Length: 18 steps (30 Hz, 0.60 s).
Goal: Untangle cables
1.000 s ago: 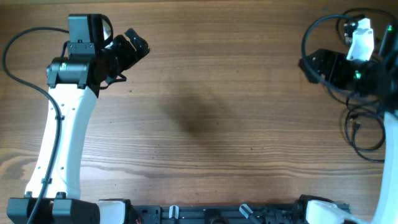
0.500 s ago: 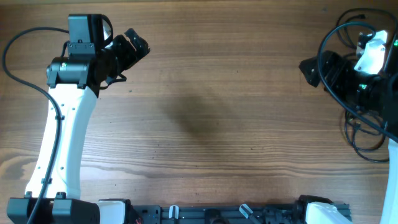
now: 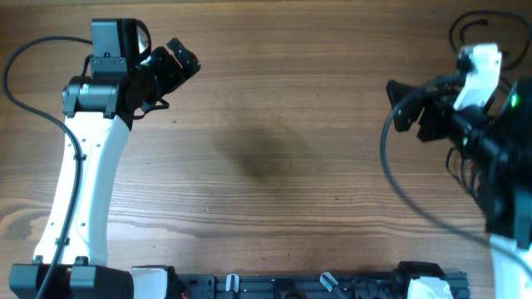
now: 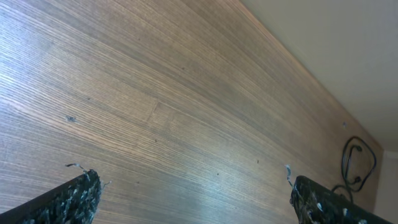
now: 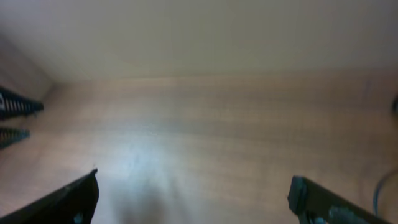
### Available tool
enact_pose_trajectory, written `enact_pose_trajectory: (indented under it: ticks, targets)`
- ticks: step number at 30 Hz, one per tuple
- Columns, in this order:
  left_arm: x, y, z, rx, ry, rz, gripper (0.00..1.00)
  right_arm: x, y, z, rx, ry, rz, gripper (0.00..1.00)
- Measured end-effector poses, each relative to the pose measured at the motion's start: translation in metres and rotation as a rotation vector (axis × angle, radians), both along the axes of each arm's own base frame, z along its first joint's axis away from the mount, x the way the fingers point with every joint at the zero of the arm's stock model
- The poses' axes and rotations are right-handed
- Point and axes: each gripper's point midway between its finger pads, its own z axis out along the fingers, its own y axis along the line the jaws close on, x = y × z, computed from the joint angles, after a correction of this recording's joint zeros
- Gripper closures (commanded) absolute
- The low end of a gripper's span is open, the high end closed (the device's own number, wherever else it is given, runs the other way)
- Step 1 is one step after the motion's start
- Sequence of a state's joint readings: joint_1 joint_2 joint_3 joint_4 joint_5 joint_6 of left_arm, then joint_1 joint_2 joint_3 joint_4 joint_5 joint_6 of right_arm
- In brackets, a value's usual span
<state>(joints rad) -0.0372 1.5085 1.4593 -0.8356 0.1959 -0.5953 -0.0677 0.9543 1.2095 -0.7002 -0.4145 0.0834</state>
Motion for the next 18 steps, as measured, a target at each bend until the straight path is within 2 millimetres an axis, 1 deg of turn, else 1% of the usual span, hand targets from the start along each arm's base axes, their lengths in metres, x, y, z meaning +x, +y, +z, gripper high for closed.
enact_pose_trajectory:
  ticks: [4,9,10,15,18]
  targets:
    - [0.0,0.0,0.0,0.002,0.0,0.001,0.0,-0.015,-0.001,-0.008,-0.025,-0.159,-0.008,0.0]
    - [0.0,0.0,0.0,0.002,0.0,0.001,0.0,-0.031,-0.003,-0.031,-0.051,-0.299,-0.032,0.0]
    - [0.0,0.0,0.0,0.001,0.0,0.001,0.0,-0.033,-0.003,-0.032,-0.056,-0.35,-0.04,0.0]
    - [0.0,0.0,0.0,0.001,0.0,0.001,0.0,-0.042,0.003,-0.055,-0.062,-0.496,-0.05,0.0]
    - [0.0,0.0,0.0,0.001,0.0,0.001,0.0,-0.047,0.006,-0.074,-0.058,-0.551,-0.047,0.0]
